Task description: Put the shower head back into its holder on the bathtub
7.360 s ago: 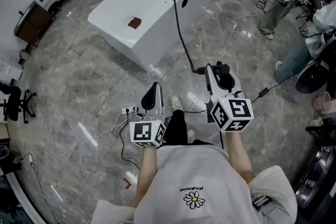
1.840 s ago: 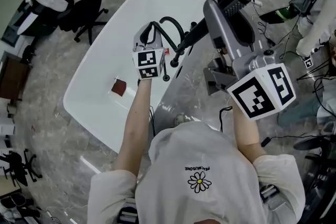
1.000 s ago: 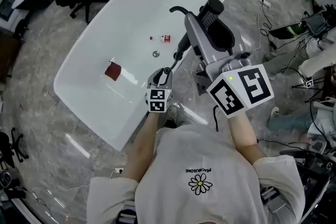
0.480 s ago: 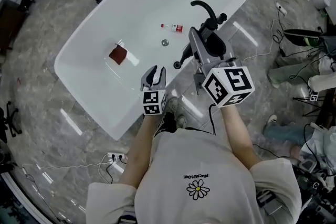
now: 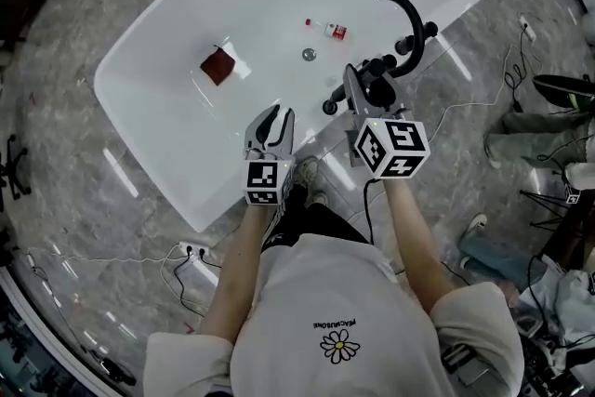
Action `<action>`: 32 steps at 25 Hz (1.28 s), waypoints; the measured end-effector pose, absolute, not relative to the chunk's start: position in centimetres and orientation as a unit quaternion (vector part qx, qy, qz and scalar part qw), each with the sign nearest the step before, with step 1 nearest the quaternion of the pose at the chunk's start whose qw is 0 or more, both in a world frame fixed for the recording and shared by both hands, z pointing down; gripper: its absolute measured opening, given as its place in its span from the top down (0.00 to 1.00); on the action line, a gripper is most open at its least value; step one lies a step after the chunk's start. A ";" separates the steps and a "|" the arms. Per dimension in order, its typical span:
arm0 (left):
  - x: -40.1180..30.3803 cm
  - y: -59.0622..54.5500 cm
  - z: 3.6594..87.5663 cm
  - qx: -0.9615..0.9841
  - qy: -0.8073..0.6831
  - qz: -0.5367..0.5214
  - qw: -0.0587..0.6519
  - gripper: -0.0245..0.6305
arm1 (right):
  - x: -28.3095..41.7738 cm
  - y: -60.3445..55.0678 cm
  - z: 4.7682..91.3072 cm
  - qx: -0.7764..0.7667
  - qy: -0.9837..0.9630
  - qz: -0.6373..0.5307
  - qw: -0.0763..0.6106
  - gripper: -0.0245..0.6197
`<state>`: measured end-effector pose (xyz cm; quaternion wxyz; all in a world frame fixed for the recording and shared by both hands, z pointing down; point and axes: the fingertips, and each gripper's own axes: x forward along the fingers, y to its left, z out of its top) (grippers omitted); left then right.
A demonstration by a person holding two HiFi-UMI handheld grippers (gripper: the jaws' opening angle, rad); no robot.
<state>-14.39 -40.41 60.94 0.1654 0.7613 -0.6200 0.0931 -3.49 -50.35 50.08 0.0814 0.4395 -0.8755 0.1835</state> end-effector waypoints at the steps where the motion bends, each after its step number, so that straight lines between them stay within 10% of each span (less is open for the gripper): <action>1: -14.6 -40.3 61.4 0.759 -0.621 0.097 0.169 0.82 | -3.6 -50.5 51.4 0.439 -0.875 0.184 0.093 0.75; 32: -15.9 -36.6 64.3 0.737 -0.635 0.091 0.212 0.84 | -5.5 -47.2 66.0 0.387 -0.855 0.196 0.283 0.74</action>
